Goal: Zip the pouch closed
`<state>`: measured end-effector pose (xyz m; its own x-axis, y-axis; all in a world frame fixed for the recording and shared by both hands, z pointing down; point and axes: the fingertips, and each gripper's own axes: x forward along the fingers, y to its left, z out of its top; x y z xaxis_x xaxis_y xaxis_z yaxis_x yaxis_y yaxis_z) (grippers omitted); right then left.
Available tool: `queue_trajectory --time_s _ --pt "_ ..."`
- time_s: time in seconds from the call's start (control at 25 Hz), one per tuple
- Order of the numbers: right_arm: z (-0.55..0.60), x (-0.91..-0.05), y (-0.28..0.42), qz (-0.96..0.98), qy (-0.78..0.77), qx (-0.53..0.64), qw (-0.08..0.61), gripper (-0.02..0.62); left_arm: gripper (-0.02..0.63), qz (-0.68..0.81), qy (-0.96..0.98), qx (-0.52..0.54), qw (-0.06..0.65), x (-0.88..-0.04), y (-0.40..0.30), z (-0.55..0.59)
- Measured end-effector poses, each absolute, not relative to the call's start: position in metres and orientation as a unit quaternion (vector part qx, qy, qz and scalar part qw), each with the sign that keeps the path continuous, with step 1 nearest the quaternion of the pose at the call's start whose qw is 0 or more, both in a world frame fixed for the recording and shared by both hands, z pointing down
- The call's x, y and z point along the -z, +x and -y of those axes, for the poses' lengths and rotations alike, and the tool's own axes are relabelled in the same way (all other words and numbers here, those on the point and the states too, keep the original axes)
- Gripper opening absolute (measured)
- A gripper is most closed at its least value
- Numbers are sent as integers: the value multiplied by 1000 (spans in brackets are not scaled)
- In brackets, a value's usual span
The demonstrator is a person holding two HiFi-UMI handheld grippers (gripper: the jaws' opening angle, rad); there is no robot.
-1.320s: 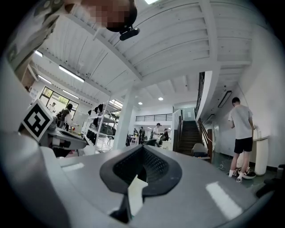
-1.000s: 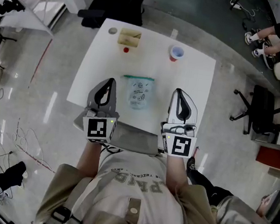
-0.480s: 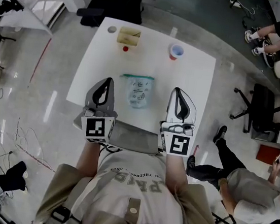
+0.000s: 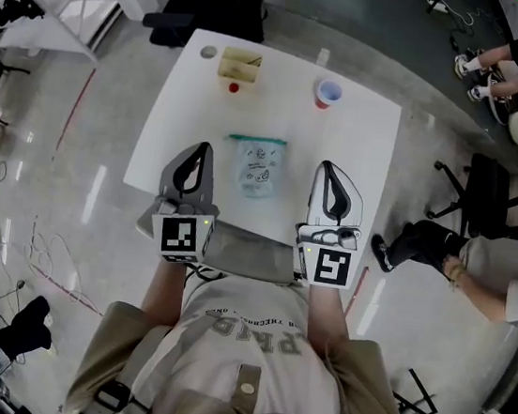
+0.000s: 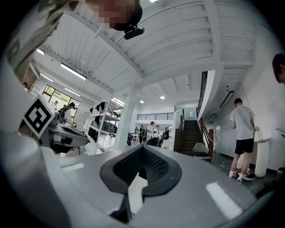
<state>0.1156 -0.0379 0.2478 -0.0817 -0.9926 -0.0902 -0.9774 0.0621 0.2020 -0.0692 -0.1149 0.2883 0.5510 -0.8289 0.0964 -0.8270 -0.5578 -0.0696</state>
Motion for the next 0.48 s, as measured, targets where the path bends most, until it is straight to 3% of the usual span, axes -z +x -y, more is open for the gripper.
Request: queue_trajectory --time_s 0.48 --pt "34 -256 115 734 670 101 46 0 14 -474 -878 70 7 -295 -73 112"
